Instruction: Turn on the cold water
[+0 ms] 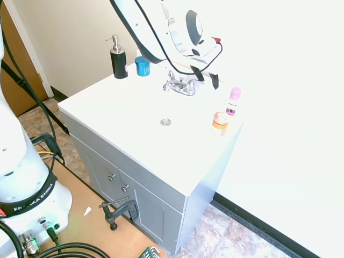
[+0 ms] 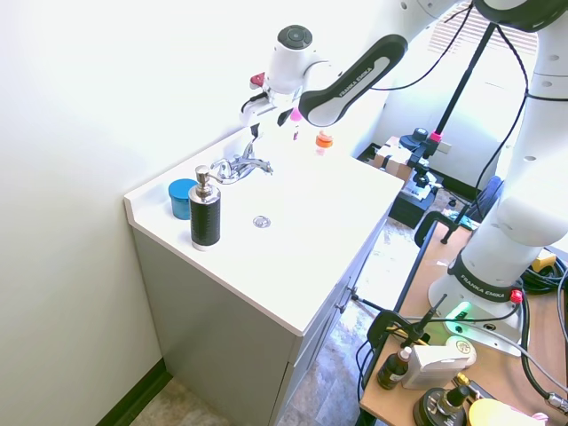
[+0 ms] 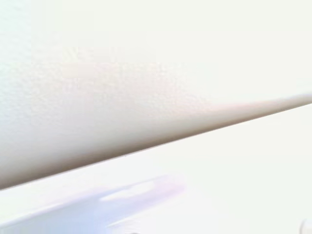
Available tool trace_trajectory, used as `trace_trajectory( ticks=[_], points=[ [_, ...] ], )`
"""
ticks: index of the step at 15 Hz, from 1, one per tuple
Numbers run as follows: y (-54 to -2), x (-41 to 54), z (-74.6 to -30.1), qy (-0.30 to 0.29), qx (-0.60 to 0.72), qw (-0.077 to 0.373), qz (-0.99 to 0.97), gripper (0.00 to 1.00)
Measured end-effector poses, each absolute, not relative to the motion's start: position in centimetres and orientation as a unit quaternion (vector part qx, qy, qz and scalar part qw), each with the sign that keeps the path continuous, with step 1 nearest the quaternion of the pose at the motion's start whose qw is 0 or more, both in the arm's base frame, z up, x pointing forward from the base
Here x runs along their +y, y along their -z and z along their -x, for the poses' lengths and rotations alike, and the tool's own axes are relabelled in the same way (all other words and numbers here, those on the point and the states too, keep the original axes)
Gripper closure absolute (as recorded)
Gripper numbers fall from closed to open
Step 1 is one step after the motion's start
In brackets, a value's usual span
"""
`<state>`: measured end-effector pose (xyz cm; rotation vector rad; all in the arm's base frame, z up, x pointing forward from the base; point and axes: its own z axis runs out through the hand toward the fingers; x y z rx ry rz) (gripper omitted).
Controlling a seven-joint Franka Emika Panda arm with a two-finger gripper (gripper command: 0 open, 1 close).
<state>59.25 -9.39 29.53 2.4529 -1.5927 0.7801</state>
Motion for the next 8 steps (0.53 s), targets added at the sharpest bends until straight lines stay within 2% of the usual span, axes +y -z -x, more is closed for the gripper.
trace_trajectory(
  ticks=[8],
  points=[
    [-28.9,-9.31,-58.45,-0.209,-0.527,0.07,-0.821,0.0]
  ],
)
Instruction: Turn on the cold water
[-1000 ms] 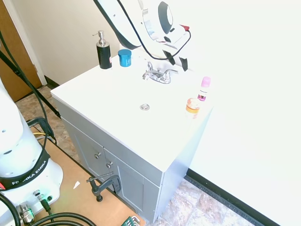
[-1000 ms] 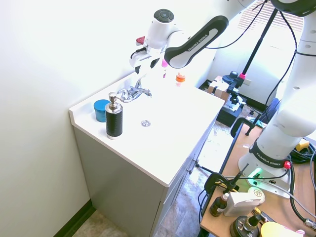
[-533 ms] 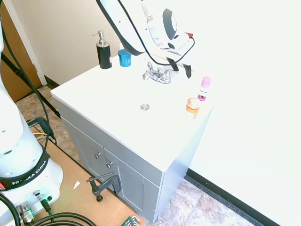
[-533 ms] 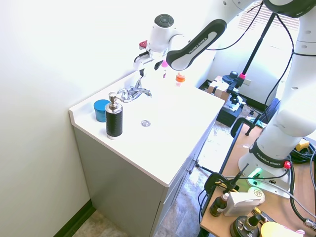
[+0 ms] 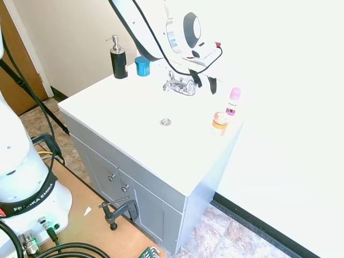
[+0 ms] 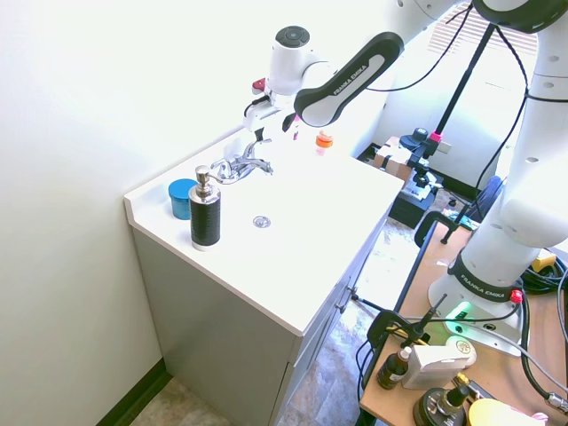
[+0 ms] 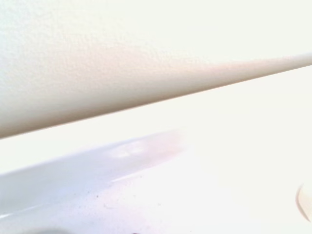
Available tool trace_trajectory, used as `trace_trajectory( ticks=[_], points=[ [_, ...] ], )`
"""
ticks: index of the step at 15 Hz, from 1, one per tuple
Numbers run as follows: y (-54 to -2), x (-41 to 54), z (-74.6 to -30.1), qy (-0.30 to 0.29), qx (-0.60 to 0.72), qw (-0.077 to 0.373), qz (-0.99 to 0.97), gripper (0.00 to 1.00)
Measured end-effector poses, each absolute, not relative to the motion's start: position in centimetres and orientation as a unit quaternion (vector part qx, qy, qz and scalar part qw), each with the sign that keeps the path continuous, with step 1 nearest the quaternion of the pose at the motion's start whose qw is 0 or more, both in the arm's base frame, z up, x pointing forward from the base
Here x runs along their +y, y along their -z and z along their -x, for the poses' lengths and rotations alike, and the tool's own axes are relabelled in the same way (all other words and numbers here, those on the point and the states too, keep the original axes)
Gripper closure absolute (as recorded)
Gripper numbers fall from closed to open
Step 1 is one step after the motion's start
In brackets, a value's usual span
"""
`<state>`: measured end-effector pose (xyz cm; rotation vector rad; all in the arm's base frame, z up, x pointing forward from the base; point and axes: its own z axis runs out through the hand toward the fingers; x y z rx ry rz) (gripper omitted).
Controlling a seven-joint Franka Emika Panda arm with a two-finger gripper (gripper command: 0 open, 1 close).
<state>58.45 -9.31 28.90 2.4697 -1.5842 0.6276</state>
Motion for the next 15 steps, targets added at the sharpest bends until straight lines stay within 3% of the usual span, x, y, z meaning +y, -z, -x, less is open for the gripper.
trace_trajectory(
  ticks=[9,15],
  points=[
    [-30.4,-8.8,-55.6,-0.174,-0.534,0.056,-0.825,0.0],
    [-35.9,-8.0,-50.4,-0.144,-0.528,-0.002,-0.837,0.0]
  ],
)
